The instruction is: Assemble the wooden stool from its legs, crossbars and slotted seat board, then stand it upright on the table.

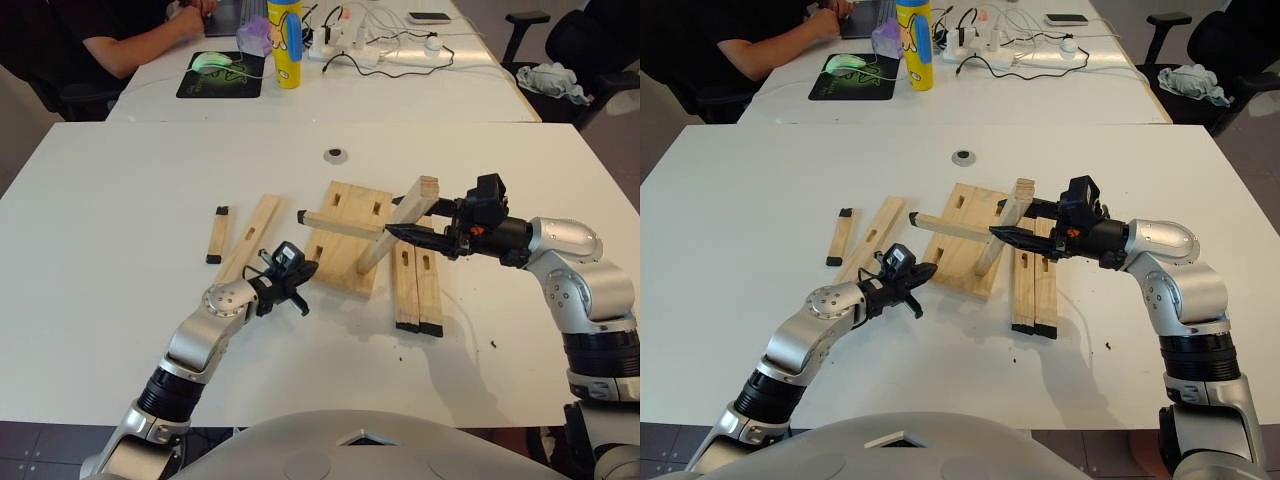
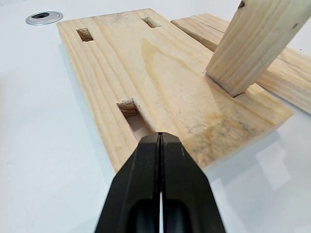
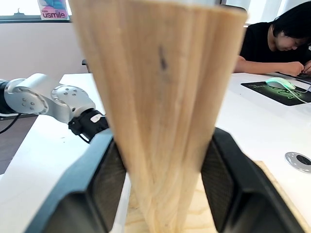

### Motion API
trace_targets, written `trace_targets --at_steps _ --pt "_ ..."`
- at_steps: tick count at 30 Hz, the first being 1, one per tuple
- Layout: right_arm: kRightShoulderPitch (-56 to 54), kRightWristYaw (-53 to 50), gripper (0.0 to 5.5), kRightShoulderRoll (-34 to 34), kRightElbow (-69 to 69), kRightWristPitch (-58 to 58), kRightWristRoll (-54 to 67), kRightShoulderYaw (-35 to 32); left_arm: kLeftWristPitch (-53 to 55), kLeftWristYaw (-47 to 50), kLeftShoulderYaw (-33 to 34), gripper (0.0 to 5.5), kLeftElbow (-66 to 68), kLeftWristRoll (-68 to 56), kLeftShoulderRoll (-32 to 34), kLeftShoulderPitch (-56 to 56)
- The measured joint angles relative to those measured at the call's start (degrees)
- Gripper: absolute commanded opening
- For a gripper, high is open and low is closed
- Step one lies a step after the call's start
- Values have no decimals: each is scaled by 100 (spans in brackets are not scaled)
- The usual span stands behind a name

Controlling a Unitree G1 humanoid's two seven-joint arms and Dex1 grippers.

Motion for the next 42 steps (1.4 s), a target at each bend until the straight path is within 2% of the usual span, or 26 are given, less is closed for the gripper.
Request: trace_targets --at_steps 6,7,15,21,24,28,30,33,37,42 --pt "-15 0 208 0 43 -52 13 43 3 -35 0 0 6 -1 19 -2" --pt "-14 0 244 11 69 -52 48 42 3 -50 1 0 13 -1 22 -9" --pt "412 -348 331 238 598 396 -200 61 -35 -190 5 0 44 -8 23 -76" --pt "423 -171 331 100 451 697 118 -442 -104 -222 28 0 102 -8 19 -86" --pt "602 225 331 -536 -35 1427 826 -1075 -144 -260 49 0 136 -8 22 -90" --pt "401 417 269 -1231 -197 2444 1920 -2012 -148 -268 94 0 156 -9 23 -74" --pt "-60 245 234 -1300 -124 2747 2505 -2355 -148 -261 99 0 155 -8 15 -65" --pt "-1244 -784 187 -1021 -33 2864 3371 -2665 -150 -197 100 0 146 -5 -42 -35" --pt "-1780 -2074 131 -124 -586 2839 3987 -2377 -148 -181 96 0 138 -6 -81 -38" --pt "-1542 -2564 64 435 -1059 2778 3784 -1845 -143 -180 95 0 140 -6 -82 -44"
